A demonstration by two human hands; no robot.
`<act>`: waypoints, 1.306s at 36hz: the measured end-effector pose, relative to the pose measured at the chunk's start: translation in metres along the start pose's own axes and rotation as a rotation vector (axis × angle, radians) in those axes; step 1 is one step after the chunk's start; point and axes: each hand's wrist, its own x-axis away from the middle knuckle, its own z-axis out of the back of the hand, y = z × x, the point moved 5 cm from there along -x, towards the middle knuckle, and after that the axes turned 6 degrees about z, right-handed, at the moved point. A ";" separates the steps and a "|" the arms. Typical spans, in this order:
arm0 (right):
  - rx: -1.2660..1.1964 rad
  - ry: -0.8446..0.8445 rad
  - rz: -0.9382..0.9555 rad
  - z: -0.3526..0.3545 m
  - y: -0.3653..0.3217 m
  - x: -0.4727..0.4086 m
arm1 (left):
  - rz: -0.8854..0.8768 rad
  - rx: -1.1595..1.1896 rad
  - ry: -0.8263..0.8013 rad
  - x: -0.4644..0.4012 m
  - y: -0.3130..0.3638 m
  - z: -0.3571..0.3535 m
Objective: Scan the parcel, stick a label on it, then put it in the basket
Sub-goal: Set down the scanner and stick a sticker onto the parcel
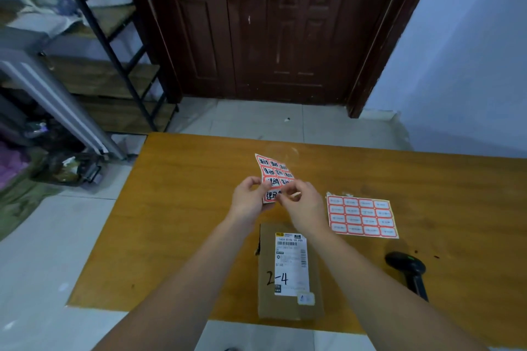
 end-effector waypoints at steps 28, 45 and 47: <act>-0.540 -0.010 -0.432 0.043 0.064 0.036 | -0.056 -0.272 -0.006 -0.015 0.007 -0.020; -0.317 -0.093 -0.349 0.051 0.092 0.042 | 0.082 -0.659 0.124 -0.068 -0.030 -0.005; -0.314 -0.096 -0.351 0.049 0.095 0.042 | 0.063 -0.827 0.135 -0.065 -0.024 -0.001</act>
